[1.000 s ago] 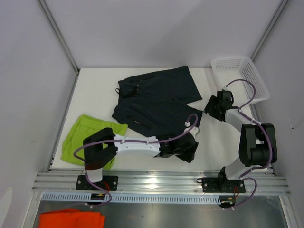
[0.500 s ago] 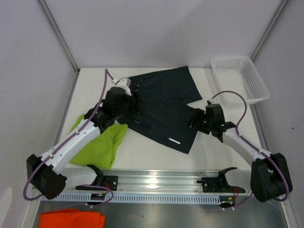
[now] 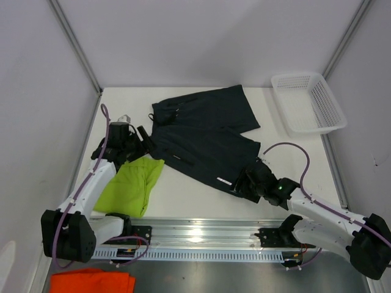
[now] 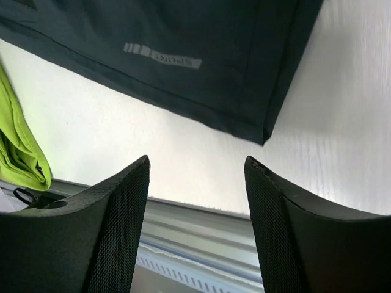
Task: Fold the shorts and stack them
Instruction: Flatten the shorts out, then fold the shorts
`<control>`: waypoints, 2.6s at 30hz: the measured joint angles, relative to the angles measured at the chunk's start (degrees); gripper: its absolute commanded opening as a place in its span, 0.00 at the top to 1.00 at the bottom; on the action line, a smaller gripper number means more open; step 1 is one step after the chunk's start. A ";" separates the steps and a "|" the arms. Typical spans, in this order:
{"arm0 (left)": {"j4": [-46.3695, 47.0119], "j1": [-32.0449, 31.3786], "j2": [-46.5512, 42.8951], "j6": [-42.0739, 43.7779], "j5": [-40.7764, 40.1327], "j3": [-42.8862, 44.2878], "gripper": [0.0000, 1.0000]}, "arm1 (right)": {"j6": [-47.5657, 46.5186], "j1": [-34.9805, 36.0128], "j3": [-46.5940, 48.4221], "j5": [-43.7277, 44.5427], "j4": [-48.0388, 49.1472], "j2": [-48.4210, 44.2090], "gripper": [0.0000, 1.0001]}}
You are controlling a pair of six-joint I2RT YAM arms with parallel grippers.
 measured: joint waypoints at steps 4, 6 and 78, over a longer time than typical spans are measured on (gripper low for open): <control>0.74 2.51 -0.37 -0.63 0.04 -2.58 0.23 | 8.68 5.57 0.00 4.07 -2.84 0.22 0.36; 1.11 2.71 -0.66 -0.83 0.11 -2.89 0.23 | 13.46 7.69 0.02 6.45 -4.13 0.87 0.36; 27.43 2.14 19.23 -12.28 2.29 -12.41 0.50 | 35.01 -1.84 -1.88 20.13 -8.20 4.92 1.00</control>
